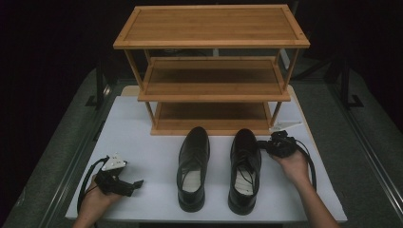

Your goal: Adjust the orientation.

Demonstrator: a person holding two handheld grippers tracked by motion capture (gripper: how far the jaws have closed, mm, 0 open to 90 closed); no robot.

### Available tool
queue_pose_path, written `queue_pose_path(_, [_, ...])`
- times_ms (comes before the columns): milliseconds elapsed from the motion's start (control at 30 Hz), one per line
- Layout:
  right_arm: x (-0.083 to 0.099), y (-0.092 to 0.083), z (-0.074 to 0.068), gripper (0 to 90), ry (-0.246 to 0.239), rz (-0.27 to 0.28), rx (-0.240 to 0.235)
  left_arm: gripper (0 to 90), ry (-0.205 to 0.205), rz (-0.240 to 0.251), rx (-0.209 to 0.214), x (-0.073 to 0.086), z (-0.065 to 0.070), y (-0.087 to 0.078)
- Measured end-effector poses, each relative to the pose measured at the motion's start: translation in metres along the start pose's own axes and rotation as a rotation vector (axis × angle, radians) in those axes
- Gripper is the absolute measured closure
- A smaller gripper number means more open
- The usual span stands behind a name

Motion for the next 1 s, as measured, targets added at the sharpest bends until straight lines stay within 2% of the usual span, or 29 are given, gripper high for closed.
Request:
queue_pose_path(300, [-0.008, 0.009, -0.004, 89.8, 0.01, -0.007, -0.01, 0.0, 0.0, 0.001, 0.0, 0.0, 0.0, 0.0])
queue_pose_path(400, [-0.009, 0.006, -0.004, 89.8, 0.02, 0.008, -0.023, 0.0, 0.0, 0.001, 0.0, 0.0, 0.0, 0.0])
queue_pose_path(500, [-0.007, -0.002, -0.005, 89.8, 0.009, 0.019, -0.028, 0.0, 0.0, 0.001, 0.0, 0.0, 0.0, 0.0])
queue_pose_path(633, [0.001, -0.019, -0.008, 89.8, 0.008, 0.05, -0.026, 0.0, 0.0, 0.001, 0.0, 0.0, 0.0, 0.0])
queue_pose_path(800, [0.019, -0.037, -0.014, 89.8, 0.009, 0.052, -0.03, 0.0, 0.001, -0.001, 0.0, 0.0, 0.0, 0.0])
queue_pose_path(1000, [0.042, -0.05, -0.026, 89.7, 0.001, 0.055, -0.051, 0.0, 0.002, -0.001, -0.001, 0.0, 0.0, 0.0])
Point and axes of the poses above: each handheld gripper's, and its own axes: y roughly forward along the jaws, x roughly out of its underside, z roughly to its right, the point moved 8 cm from there along y, roughly forward along the jaws
